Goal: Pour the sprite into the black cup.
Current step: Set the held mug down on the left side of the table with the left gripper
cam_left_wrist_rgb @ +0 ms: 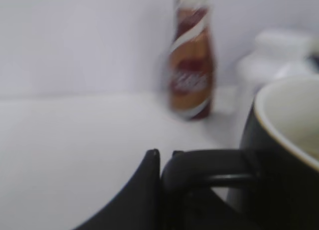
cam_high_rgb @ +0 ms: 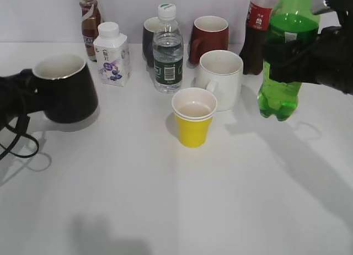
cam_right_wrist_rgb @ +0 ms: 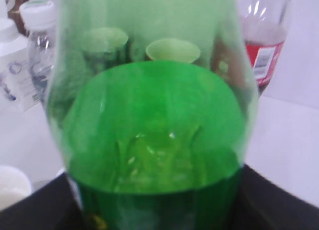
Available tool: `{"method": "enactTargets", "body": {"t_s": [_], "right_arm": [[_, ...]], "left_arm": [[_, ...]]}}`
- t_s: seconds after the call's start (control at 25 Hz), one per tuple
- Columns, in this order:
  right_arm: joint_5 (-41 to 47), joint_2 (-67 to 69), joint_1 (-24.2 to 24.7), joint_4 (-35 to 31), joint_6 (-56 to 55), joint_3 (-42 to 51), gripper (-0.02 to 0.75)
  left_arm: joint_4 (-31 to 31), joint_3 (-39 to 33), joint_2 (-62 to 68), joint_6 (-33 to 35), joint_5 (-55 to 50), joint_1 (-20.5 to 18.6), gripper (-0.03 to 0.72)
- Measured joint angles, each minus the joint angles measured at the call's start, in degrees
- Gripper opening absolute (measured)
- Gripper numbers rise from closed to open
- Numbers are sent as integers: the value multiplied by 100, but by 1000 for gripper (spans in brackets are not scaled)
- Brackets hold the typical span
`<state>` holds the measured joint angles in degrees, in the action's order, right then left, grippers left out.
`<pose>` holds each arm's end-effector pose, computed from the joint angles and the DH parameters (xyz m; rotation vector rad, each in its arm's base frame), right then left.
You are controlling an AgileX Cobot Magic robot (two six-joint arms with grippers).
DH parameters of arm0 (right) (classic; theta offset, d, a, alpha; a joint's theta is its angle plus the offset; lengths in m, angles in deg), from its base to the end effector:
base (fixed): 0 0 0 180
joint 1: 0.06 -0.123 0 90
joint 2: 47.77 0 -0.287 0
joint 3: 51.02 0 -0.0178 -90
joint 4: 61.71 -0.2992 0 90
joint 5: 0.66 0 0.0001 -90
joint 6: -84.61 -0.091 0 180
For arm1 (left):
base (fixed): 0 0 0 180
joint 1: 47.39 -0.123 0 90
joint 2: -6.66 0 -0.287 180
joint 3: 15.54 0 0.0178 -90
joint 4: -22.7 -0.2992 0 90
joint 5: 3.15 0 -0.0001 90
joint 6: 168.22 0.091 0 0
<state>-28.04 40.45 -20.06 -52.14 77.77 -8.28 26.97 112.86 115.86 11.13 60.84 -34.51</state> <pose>0.2953 0.1149 0.2053 -0.3962 1.7791 0.2959 0.2935 -0.0609 0.1064 0.1026 1.6894 -0.1449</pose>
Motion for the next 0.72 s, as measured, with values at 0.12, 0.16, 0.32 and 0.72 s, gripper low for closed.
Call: {"method": "enactTargets", "body": {"t_s": [0.12, 0.16, 0.32, 0.72], "right_arm": [[-50, 0, 0, 23, -29, 99, 386], [-50, 0, 0, 23, -36, 120, 386], [-82, -7, 0, 28, -53, 139, 386], [-93, -7, 0, 28, -53, 139, 386]], "left_arm": [[54, 0, 440, 6, 80, -283, 40], [62, 0, 567, 5, 93, -352, 39], [-61, 6, 780, -52, 422, -410, 39], [-748, -7, 794, -85, 495, -415, 214]]}}
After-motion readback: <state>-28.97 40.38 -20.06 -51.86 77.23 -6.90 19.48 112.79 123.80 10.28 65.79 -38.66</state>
